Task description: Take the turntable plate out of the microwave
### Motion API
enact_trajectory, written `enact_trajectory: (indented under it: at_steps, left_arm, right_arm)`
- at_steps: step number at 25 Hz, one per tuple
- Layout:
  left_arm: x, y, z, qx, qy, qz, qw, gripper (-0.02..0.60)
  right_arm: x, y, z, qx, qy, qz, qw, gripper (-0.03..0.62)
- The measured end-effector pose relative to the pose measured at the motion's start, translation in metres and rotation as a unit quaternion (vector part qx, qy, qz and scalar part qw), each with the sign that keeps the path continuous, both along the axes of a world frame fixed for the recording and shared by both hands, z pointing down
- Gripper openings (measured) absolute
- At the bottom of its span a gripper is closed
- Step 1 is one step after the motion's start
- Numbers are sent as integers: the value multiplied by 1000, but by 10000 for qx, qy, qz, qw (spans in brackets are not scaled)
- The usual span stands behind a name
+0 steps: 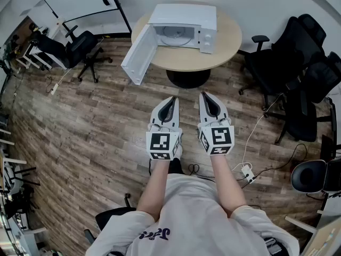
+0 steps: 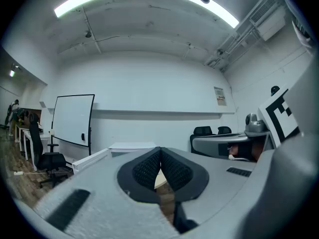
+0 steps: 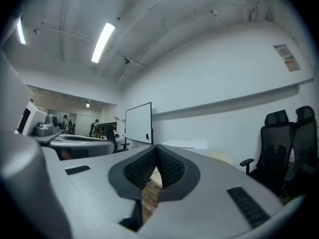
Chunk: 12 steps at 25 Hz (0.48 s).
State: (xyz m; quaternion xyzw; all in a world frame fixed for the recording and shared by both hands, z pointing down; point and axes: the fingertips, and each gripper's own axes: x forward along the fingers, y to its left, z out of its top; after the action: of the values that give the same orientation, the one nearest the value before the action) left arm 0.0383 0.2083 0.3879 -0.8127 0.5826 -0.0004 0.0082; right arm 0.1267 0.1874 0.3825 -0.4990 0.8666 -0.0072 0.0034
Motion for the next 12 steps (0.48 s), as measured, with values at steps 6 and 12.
enact_trajectory:
  at_steps: [6,12]
  left_arm:
    - [-30,-26,0,-32,240,75,9997,15]
    - [-51,-77,-15,97,396,387,9984,15]
  right_arm:
    - [-27,-21,3,-70,23,129,9999,17]
    - [-46,-69,-3,-155,-126,397,9990,18]
